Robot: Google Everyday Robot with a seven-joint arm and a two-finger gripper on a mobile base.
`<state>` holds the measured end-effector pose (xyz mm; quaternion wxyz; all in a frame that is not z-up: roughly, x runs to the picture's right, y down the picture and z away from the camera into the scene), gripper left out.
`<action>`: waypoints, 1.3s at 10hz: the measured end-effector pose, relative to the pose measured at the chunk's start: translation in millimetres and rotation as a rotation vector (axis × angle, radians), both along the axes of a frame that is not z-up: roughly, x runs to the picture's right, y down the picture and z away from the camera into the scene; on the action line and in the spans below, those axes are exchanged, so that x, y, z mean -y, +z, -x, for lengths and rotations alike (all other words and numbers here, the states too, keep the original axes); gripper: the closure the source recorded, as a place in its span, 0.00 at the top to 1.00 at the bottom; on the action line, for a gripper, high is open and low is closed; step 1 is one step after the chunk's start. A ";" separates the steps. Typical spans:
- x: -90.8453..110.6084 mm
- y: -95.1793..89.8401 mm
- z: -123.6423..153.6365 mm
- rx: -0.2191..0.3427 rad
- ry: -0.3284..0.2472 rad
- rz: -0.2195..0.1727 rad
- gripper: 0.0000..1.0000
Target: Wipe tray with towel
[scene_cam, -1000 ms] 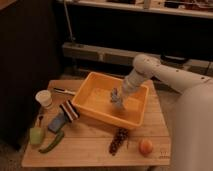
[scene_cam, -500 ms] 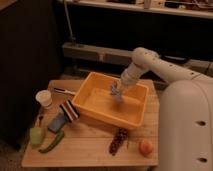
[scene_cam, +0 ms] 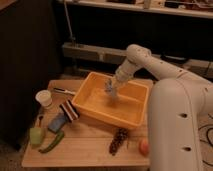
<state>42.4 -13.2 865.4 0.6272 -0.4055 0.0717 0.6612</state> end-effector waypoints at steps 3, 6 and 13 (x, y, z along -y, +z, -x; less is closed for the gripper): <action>-6.3 1.8 33.1 0.094 0.005 0.004 0.00; -19.5 -0.8 63.6 0.166 -0.009 0.011 0.00; -82.4 -54.9 10.6 0.124 -0.127 0.088 0.00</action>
